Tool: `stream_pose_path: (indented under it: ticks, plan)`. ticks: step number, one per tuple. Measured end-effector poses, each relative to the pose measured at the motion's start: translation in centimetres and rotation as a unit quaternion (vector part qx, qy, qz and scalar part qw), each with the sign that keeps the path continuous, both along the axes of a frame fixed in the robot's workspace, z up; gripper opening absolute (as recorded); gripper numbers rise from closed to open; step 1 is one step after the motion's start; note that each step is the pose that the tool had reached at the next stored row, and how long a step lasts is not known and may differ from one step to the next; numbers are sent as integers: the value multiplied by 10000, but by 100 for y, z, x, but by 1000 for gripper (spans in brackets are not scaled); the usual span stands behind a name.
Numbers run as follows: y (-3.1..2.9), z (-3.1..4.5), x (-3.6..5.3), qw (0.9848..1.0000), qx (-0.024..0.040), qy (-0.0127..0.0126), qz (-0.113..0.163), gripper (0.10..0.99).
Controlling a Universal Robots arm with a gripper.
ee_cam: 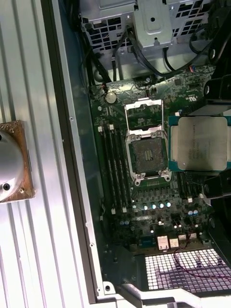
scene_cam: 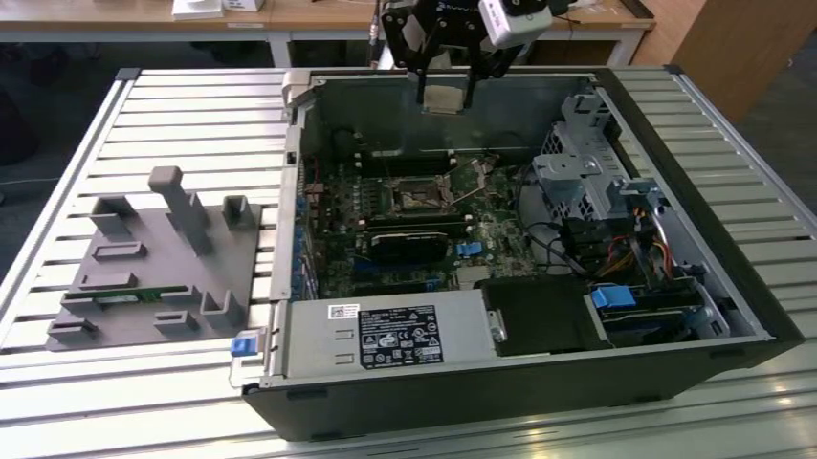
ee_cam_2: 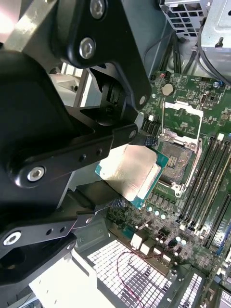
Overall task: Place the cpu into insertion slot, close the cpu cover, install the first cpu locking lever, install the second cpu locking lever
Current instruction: 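Place the cpu into insertion slot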
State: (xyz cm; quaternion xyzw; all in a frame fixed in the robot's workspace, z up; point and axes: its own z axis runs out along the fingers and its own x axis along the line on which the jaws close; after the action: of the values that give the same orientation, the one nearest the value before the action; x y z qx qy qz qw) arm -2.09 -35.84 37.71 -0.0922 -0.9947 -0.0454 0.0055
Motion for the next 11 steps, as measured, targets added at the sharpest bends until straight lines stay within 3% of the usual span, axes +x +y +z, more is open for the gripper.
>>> stream_pose_path:
  ticks: [11]
  plan:
    - [0,0,0,10000,0,0,-80,541]
